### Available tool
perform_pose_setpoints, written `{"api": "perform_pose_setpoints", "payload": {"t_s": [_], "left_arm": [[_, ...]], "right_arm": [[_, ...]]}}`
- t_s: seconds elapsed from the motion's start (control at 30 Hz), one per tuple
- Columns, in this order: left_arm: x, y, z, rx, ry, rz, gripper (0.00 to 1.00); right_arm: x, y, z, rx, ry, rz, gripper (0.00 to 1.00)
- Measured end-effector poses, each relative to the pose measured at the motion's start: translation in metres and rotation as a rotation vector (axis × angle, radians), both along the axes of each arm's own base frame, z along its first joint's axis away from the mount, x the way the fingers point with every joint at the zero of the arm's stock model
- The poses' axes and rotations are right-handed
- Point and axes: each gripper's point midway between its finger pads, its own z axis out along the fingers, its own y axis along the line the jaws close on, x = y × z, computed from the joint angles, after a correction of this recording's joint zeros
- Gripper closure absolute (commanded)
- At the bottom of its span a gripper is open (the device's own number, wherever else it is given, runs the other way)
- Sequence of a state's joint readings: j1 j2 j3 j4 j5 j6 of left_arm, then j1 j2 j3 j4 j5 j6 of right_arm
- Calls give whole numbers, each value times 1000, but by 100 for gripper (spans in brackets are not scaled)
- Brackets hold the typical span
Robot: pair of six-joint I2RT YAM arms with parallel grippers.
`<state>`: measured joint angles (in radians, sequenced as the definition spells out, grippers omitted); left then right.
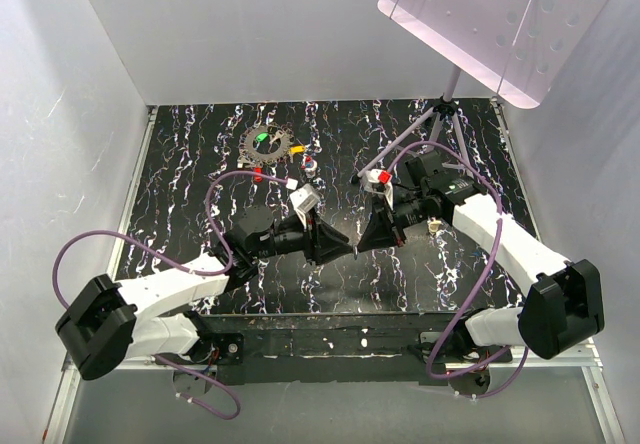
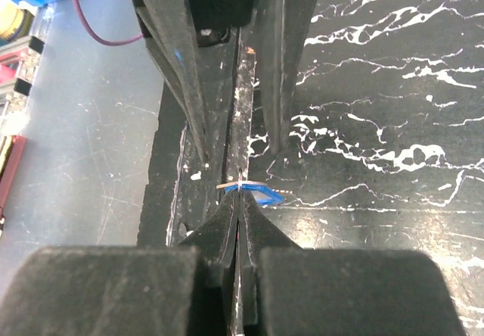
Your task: Put the keys on the keyring
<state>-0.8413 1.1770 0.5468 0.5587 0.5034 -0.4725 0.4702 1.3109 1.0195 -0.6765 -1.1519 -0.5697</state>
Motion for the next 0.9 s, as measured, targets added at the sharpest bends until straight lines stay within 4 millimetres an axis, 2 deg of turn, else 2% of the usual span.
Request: {"api": "perform_pose_setpoints", "payload": {"t_s": [0.03, 0.07, 0.1, 0.17, 0.27, 0.37, 0.43, 0.5, 0.63, 0.7, 0.9], "left_arm": [[-1, 2, -3, 17, 2, 4, 34], [-2, 5, -3, 31, -4, 8, 24], [-3, 10, -4, 49, -2, 18, 19], [-8, 20, 0, 73, -33, 25, 18], [-19, 37, 11, 109, -145, 10, 19], [-29, 48, 17, 133, -281, -32, 20], [-34, 51, 19, 143, -369, -69, 23], [-37, 49, 17, 151, -435, -98, 23], [-45, 35, -3, 188, -526, -154, 29], [-45, 26, -16, 215, -549, -169, 36], [-38, 10, -43, 263, -573, -144, 49]], "right_arm": [[-1, -2, -2, -12, -5, 3, 99], [-1, -3, -5, -25, -10, 5, 99], [-1, -6, -8, -46, -25, 11, 99], [-1, -10, -15, -83, -67, 28, 99], [-2, -19, -36, -172, -178, 64, 99], [-15, -32, -66, -267, -301, 125, 99], [-25, -41, -84, -333, -356, 169, 99], [-24, -44, -94, -380, -412, 191, 99], [-11, -43, -99, -426, -520, 198, 99], [-7, -41, -98, -431, -557, 193, 99], [-2, -39, -93, -422, -596, 179, 99]]}}
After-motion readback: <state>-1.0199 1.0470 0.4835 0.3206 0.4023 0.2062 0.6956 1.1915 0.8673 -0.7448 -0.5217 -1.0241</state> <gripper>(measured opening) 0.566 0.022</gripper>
